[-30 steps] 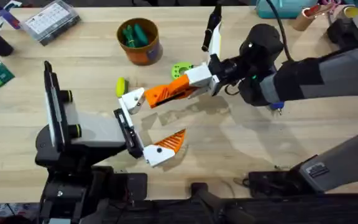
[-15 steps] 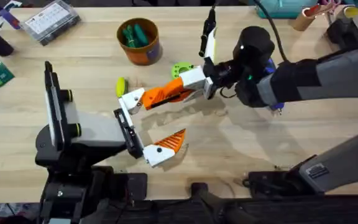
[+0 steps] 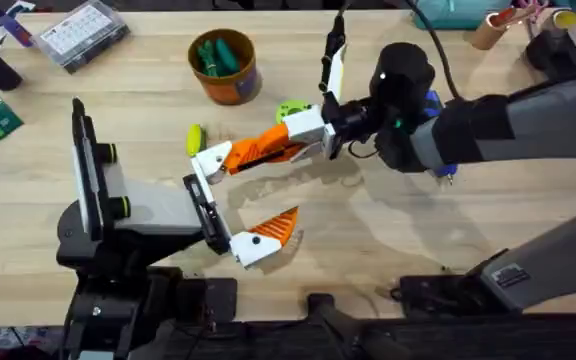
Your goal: Pick up the gripper from the table and insert it into the empty holder that is missing its gripper. Then pick up a screw, insert it into the mounting hole, and use the screwdriver to tighten it. Finally, clean up the table by picking up the vegetable and placing it into the bucket.
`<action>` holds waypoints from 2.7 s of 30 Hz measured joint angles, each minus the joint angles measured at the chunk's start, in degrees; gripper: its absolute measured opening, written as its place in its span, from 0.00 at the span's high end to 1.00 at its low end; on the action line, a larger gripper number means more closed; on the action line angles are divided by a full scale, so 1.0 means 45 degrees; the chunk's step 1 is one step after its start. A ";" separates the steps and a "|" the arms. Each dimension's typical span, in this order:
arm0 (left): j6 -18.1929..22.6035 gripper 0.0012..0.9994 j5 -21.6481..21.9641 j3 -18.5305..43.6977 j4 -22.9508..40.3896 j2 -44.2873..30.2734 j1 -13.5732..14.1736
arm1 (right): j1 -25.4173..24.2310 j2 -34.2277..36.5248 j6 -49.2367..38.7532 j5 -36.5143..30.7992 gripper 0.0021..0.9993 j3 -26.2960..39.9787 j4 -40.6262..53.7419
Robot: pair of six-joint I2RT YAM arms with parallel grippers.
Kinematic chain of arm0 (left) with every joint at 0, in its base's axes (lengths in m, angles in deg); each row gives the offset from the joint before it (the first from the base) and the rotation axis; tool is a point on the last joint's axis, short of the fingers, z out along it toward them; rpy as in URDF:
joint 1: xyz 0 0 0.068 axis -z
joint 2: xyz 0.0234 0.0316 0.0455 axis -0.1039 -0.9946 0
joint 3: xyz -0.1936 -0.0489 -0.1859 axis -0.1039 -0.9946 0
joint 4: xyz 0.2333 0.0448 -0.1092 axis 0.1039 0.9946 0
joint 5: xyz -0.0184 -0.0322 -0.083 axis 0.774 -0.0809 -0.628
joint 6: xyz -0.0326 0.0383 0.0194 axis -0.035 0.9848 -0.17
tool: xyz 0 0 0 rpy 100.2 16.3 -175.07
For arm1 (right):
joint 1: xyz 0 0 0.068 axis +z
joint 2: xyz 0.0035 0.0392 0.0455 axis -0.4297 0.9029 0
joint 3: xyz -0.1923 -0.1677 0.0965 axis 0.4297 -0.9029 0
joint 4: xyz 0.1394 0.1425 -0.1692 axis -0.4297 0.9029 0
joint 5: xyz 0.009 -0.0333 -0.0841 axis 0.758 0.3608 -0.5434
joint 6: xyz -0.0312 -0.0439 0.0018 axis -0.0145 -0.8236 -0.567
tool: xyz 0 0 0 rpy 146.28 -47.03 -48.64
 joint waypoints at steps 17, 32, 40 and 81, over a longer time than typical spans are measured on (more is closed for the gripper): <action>-0.0141 0.01 0.0259 -0.0005 -0.0029 0.0000 -0.0052 | 0.1028 0.0000 -0.1589 -0.0790 0.99 0.1129 0.2467; -0.0325 0.01 0.0697 -0.0005 -0.0073 -0.0010 -0.0168 | 0.1431 -0.0013 -0.1878 -0.2071 0.99 0.1169 0.2432; -0.0325 0.01 0.0705 -0.0005 -0.0073 -0.0010 -0.0168 | 0.1436 -0.0013 -0.1882 -0.2097 0.99 0.1169 0.2432; -0.0218 0.01 0.0652 0.0000 -0.0073 -0.0010 -0.0154 | 0.1611 -0.0013 -0.1975 -0.2772 0.71 0.1169 0.2572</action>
